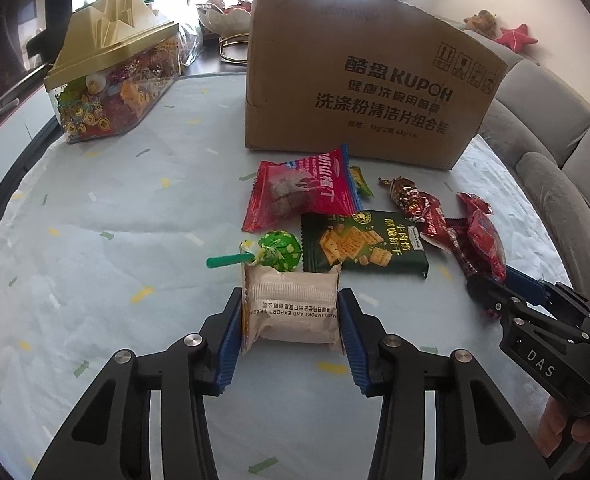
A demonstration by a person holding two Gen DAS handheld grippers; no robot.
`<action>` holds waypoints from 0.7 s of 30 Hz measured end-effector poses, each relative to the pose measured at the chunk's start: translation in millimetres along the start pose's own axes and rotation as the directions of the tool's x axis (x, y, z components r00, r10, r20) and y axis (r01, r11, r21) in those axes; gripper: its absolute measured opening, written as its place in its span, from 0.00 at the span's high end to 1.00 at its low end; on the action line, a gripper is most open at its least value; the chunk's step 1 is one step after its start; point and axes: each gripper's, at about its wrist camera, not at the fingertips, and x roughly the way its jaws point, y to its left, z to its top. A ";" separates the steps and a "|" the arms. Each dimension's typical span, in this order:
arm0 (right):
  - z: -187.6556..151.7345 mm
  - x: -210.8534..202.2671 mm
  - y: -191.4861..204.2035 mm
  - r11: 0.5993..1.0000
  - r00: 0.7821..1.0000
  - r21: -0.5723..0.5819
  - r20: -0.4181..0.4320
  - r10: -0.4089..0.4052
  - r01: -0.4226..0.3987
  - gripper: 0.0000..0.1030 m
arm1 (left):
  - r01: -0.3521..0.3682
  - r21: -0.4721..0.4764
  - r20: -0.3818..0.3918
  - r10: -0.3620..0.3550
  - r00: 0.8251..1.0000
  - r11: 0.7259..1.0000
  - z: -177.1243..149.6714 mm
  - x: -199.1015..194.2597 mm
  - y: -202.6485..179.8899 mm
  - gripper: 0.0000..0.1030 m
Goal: Organize snacks
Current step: 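Grasp the white biscuit packet with the left tool while the right tool grasps the maroon wafer bar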
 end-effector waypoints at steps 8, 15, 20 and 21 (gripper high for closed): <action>-2.3 -22.5 -6.8 0.994 0.995 0.046 0.004 0.097 -0.097 0.61 | 0.035 0.018 0.031 -0.035 0.999 0.999 -2.3 -20.7 -16.1 0.56; -0.9 -37.1 -5.2 0.988 0.989 0.055 0.030 0.146 -0.147 0.62 | 0.056 0.027 0.062 -0.058 0.996 0.998 0.3 -36.1 -22.3 0.56; -1.8 -52.5 0.3 0.981 0.981 0.039 0.058 0.186 -0.189 0.63 | 0.070 0.031 0.082 -0.072 0.994 0.997 1.5 -46.2 -25.4 0.56; -1.8 -55.8 1.9 0.981 0.980 0.032 0.065 0.189 -0.191 0.83 | 0.072 0.034 0.087 -0.074 0.993 0.997 2.1 -47.9 -26.2 0.56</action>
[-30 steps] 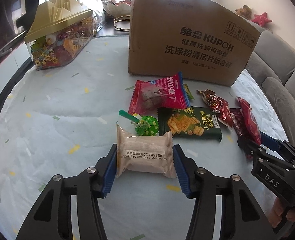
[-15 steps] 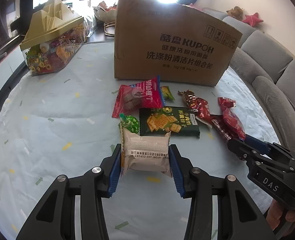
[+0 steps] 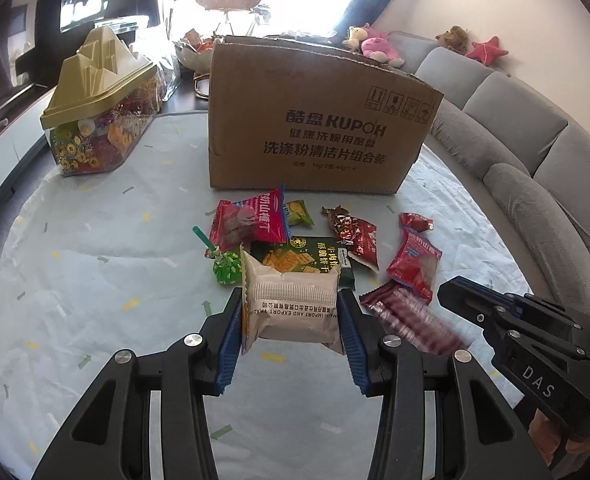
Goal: Organize snacks
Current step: 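Grasp the white biscuit packet with the left tool while the right tool grasps the maroon wafer bar, then lift both held snacks over the box rim and release them inside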
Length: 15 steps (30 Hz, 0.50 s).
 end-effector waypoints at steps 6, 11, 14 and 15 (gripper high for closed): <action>-0.2 -1.5 1.9 1.000 1.000 -0.020 -0.022 0.010 -0.011 0.91 | 0.000 0.002 0.002 0.000 1.000 1.000 -1.8 -3.5 -1.1 0.56; -5.0 5.7 0.6 1.000 0.998 -0.012 -0.064 0.017 -0.018 0.57 | 0.003 0.005 -0.021 -0.003 1.000 1.000 -10.5 -3.5 -2.0 0.56; -8.5 13.2 -0.1 0.999 0.995 -0.041 -0.096 -0.003 -0.001 0.57 | 0.000 0.002 -0.038 0.000 0.999 1.000 -17.2 -1.4 -2.0 0.56; -9.3 16.0 -1.1 0.999 0.994 -0.043 -0.111 -0.007 0.002 0.57 | 0.001 0.002 -0.045 -0.001 0.999 1.000 -19.4 -0.5 -2.2 0.56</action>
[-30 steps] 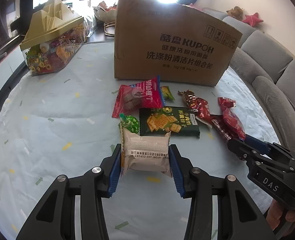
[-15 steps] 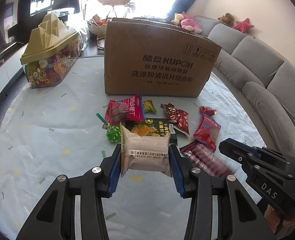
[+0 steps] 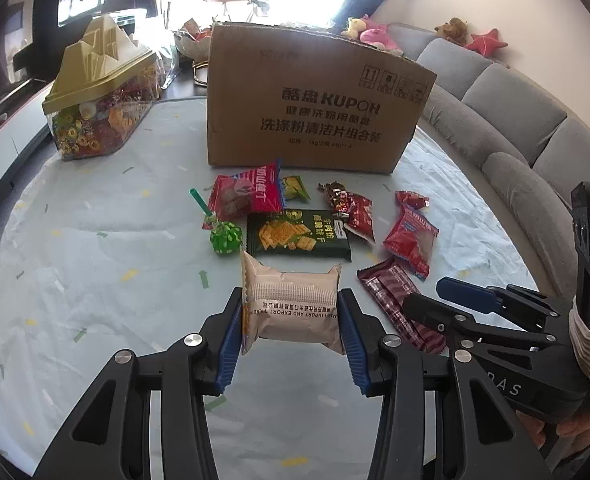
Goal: Organize snacks
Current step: 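Lift both held snacks over the box rim and release them inside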
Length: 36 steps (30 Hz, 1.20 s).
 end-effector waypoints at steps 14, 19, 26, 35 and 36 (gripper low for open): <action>-6.8 27.1 14.6 0.993 0.997 -0.102 -0.047 -0.069 0.064 0.62 | -0.011 -0.010 -0.010 0.011 1.000 1.000 -6.7 -0.1 3.3 0.56; -6.4 21.9 13.1 0.994 0.998 -0.092 -0.037 -0.053 0.050 0.65 | -0.012 -0.001 0.007 0.012 1.000 1.000 -4.8 -6.1 1.7 0.56; -1.5 -7.4 12.5 0.997 0.999 -0.069 0.042 -0.020 0.022 0.65 | -0.009 0.012 0.055 0.008 0.998 1.000 5.9 -19.9 -2.5 0.56; 25.8 -39.0 15.5 0.998 0.986 -0.061 0.167 -0.008 0.018 0.65 | -0.014 0.036 0.152 0.009 0.988 0.999 38.4 -40.3 -7.9 0.57; 34.8 -44.0 15.3 0.998 0.981 -0.057 0.195 -0.009 0.020 0.65 | -0.017 0.040 0.164 0.010 0.986 0.999 43.3 -42.8 -8.4 0.57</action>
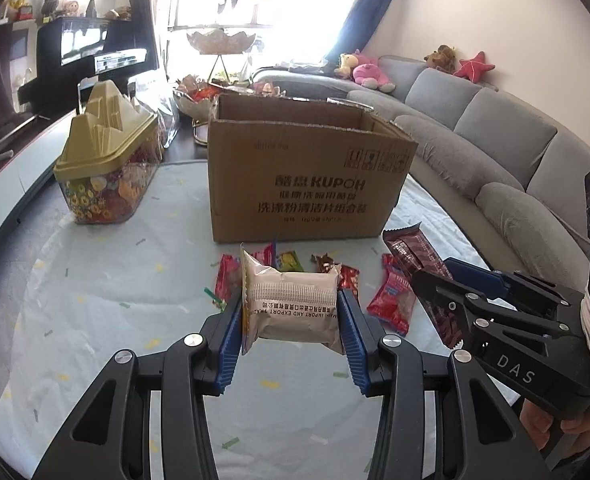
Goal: Organize snacks
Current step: 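Lift both held snacks over the box rim and release them inside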
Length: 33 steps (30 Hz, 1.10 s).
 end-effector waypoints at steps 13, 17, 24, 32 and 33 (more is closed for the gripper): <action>71.8 -5.5 -4.6 1.000 0.990 0.000 0.143 -0.010 0.010 0.65 | -0.056 0.078 0.151 0.044 0.988 0.995 90.3 -4.3 0.2 0.57; 99.0 -5.2 -7.9 1.000 0.983 0.004 0.184 -0.019 0.019 0.65 | -0.065 0.094 0.172 0.048 0.984 0.993 117.6 -0.2 1.1 0.57; 146.6 10.4 -19.2 0.999 0.981 0.038 0.195 -0.008 0.001 0.65 | -0.064 0.096 0.170 0.047 0.984 0.993 159.5 22.8 7.3 0.57; 184.9 52.3 -28.5 0.998 0.986 0.056 0.165 0.003 -0.012 0.65 | -0.032 0.058 0.097 0.026 0.995 0.998 189.4 71.2 17.9 0.56; 187.6 56.7 -28.3 0.999 0.987 0.050 0.162 -0.004 -0.005 0.65 | -0.032 0.053 0.089 0.027 0.996 0.998 192.5 77.5 19.1 0.56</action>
